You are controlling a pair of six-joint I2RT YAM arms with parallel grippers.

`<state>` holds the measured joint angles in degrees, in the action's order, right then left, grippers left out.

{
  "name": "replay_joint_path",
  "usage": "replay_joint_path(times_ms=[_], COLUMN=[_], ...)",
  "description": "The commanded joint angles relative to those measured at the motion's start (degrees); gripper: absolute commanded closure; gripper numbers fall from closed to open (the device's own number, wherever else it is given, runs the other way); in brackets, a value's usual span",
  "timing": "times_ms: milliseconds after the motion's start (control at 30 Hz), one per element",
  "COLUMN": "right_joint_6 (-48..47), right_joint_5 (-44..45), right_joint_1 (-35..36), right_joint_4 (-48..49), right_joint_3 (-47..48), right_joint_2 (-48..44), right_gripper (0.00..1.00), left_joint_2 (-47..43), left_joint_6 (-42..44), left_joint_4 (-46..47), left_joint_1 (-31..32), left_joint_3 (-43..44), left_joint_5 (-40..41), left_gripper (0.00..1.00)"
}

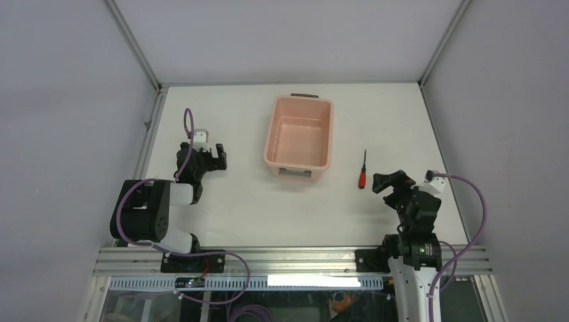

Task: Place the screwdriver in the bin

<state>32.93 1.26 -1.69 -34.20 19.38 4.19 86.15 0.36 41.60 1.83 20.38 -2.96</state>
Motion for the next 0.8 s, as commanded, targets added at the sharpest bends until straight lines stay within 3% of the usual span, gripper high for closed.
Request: replay_joint_path(times_ms=[0,100,200,300,433,600,700,767], right_joint_6=[0.76,-1.08,-5.87,-8.30,-14.44,-17.62,-18.85,-18.89], right_joint_5=[1.31,-0.32,-8.18,-7.72,-7.25,0.59,1.54,-0.53], right_joint_1=[-0.42,-0.42,-0.42,-0.42,-0.42,-0.42,-0.42,-0.22], right_joint_4=[1.06,2.36,9.75,13.26,3.50,-22.34,-28.91,-28.61], right_joint_3=[1.99,4.39,7.44,14.88,33.41,59.82,63.88,61.55], right_joint_2=[-0.62,-0.60,0.38,7.56,28.50,57.45,67.81,72.36], right_gripper=[0.01,0.01,0.01,0.02,0.03,0.03,0.04,0.08], left_joint_2=[0.15,0.14,0.16,0.15,0.15,0.17,0.16,0.20], left_joint_6=[-1.06,-1.06,-1.06,-1.07,-1.06,-1.06,-1.06,-1.06], left_joint_4=[4.47,4.45,4.45,4.45,4.45,4.53,4.55,4.55], left_joint_1=[0.19,0.20,0.19,0.17,0.19,0.19,0.18,0.19], left_joint_3=[1.59,1.57,1.59,1.59,1.59,1.52,1.51,1.55], left_joint_5=[0.44,0.33,0.34,0.33,0.35,0.34,0.35,0.35], left_gripper=[0.01,0.01,0.01,0.01,0.01,0.01,0.01,0.01])
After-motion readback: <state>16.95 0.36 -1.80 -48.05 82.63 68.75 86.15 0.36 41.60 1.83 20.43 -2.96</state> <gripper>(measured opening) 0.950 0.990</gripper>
